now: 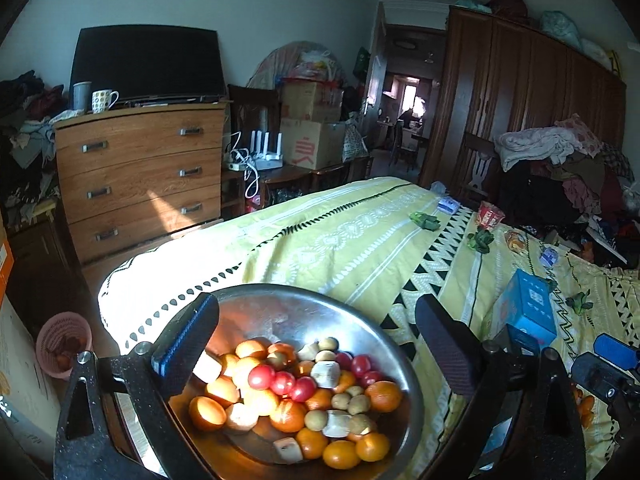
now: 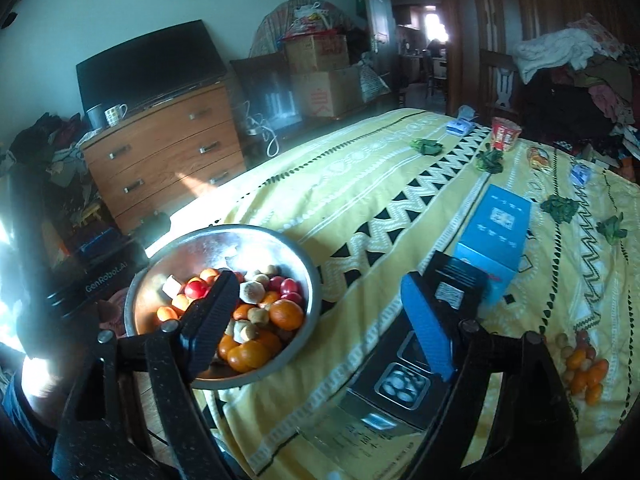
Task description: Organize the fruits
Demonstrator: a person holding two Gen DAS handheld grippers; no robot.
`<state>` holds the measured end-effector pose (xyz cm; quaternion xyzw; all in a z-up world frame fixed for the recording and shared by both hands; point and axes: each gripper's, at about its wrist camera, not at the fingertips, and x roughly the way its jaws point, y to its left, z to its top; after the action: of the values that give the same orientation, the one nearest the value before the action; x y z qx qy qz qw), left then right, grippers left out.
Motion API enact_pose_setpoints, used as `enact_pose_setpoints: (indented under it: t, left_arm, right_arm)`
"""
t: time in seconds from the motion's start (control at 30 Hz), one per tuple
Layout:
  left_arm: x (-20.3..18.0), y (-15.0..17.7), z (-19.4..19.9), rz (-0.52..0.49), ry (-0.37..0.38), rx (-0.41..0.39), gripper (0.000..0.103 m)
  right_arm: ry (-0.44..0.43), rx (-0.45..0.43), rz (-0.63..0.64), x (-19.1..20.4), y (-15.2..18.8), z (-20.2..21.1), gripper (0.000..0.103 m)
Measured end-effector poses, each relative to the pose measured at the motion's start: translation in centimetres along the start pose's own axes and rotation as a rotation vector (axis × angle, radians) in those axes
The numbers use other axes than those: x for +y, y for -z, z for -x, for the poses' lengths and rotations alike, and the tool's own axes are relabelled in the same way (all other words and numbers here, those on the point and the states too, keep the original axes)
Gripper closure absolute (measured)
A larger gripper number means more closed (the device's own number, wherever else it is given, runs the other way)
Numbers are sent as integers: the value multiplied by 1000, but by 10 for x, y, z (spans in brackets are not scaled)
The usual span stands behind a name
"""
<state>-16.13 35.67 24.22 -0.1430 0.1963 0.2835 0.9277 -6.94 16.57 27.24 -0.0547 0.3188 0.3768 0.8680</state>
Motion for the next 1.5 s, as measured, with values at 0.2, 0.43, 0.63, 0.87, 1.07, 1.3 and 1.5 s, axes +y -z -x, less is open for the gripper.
enact_pose_setpoints:
  t: [0.2, 0.43, 0.63, 0.87, 1.07, 1.3, 1.5]
  left_arm:
    - [-75, 8, 24, -80, 137, -12, 1]
    - [-200, 59, 55, -277, 340, 12, 0]
    - [-313, 143, 66, -471, 568, 183, 0]
    - [-380, 232, 15, -584, 514, 368, 0]
    - [-382, 267, -31, -610, 416, 435, 0]
    - [-380, 298, -60, -597, 371, 525, 0]
    - [-374, 302, -65, -549, 398, 524, 0]
  right_arm:
    - [127, -33, -86, -62, 26, 42, 16]
    - [367, -22, -206, -161, 90, 93, 14]
    - [570, 108, -311, -247, 168, 104, 12]
    - [606, 274, -412, -309, 234, 77, 12]
    - [593, 302, -482, -331, 255, 51, 11]
    - [626, 287, -476, -335, 269, 45, 0]
    - [616, 267, -480, -337, 273, 45, 0]
